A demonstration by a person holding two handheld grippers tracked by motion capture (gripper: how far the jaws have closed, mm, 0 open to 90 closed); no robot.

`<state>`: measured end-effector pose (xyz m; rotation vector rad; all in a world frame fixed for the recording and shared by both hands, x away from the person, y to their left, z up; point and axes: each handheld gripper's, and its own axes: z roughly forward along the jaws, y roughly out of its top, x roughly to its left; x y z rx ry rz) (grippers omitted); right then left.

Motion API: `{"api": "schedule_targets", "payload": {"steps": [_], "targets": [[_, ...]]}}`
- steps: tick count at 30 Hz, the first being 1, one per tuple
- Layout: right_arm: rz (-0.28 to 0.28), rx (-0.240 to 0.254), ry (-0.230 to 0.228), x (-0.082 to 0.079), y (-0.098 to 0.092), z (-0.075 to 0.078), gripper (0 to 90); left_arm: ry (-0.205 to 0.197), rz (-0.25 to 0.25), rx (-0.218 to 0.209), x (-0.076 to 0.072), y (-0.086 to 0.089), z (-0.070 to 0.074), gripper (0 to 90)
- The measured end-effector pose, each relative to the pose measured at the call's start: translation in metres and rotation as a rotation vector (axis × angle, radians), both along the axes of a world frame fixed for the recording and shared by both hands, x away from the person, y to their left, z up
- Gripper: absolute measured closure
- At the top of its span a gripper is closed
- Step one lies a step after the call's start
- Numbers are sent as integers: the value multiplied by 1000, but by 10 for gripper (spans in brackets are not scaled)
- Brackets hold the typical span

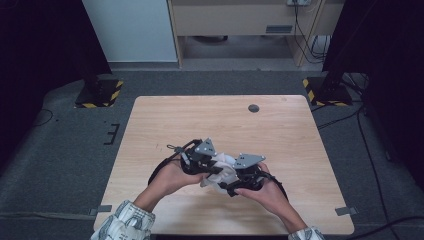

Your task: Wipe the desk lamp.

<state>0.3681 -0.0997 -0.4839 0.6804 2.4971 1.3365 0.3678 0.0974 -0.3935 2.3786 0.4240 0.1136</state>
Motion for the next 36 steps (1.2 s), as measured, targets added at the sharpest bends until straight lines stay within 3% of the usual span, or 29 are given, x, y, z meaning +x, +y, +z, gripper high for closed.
{"api": "schedule_targets", "payload": {"steps": [4, 5, 10, 14, 22, 26, 30, 33, 36], "targets": [[-1, -2, -1, 0, 1, 0, 87, -5, -11, -1, 1, -14, 0, 756], [-4, -3, 2, -1, 0, 0, 88, -11, 6, -10, 9, -23, -1, 755], [-12, 1, 4, 0, -2, 0, 87, -36, 53, 6, 30, -33, -1, 755], [-12, 2, 0, 0, -2, 0, 87, -39, 59, 13, 31, -30, -1, 755], [-25, -2, -2, 1, -1, 0, 87, -5, 28, -14, 10, -6, -1, 756], [-25, -3, -2, 1, 0, 0, 88, 6, 5, -22, 6, -13, -2, 755], [-26, -1, -1, 2, -1, 0, 88, -1, -2, -28, 12, -31, -3, 755], [-32, 0, 1, 2, -2, 0, 88, -26, 24, -27, 21, -39, -3, 755], [-46, -1, 0, 3, -4, 0, 88, -61, 76, -45, 27, -33, -1, 756]]}}
